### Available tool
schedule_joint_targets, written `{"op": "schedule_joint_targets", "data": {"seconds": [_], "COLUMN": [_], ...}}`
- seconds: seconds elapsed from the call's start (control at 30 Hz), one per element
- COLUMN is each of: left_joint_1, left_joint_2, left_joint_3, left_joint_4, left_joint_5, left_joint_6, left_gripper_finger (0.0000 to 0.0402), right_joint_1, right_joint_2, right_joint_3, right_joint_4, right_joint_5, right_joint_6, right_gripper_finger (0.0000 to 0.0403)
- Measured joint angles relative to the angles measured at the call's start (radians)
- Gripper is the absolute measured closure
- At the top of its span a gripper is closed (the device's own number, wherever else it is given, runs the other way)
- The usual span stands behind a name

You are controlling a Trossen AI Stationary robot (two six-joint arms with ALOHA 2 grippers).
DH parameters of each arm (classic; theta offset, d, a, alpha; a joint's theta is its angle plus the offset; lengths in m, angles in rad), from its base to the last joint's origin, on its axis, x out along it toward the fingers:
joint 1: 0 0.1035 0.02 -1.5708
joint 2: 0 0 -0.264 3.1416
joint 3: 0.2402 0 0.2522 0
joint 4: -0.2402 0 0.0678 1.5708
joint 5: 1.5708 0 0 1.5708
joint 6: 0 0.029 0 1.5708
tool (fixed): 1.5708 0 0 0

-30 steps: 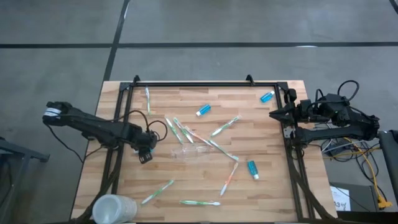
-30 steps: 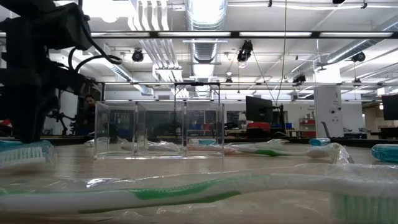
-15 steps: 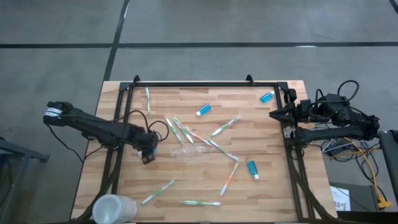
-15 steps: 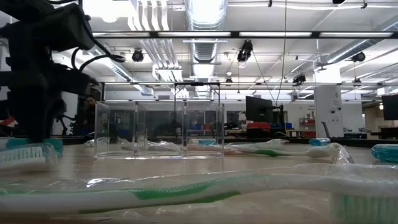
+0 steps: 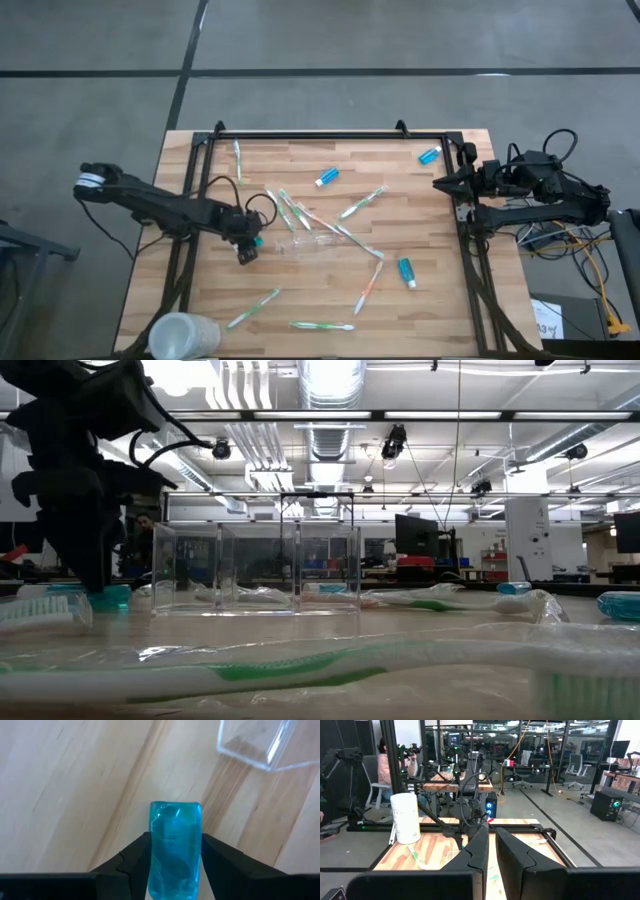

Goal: Pick & Place toothbrushing station
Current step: Put the blue mouthwash bottle into the transparent organizer

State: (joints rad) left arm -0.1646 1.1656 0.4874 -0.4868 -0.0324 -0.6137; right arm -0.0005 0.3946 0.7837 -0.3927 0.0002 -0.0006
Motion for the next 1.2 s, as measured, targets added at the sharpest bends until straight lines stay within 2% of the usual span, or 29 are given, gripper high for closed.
{"op": "schedule_joint_targets", "data": {"seconds": [0.13,0.6,0.87,1.0,1.2], "left_joint_1": [0.000,0.033,0.041,0.046,0.047], "left_joint_2": [0.038,0.146,0.147,0.127,0.054], "left_joint_3": [0.015,0.114,0.148,0.149,0.171], "left_joint_4": [0.049,0.070,0.065,0.025,-0.149], "left_joint_5": [0.004,0.006,-0.024,-0.025,0.002], "left_joint_6": [0.030,0.130,0.149,0.148,0.147], "left_gripper_finger": [0.0231,0.0232,0.0232,0.0232,0.0232], "right_joint_1": [0.000,0.000,0.000,0.000,0.000], "right_joint_2": [0.000,0.000,0.000,0.000,0.000], "right_joint_3": [0.000,0.000,0.000,0.000,0.000], "right_joint_4": [0.000,0.000,0.000,0.000,0.000], "right_joint_5": [0.000,0.000,0.000,0.000,0.000], "right_joint_6": [0.000,0.000,0.000,0.000,0.000], "right_gripper_finger": [0.0369,0.0369,0.0369,0.0369,0.0369]}}
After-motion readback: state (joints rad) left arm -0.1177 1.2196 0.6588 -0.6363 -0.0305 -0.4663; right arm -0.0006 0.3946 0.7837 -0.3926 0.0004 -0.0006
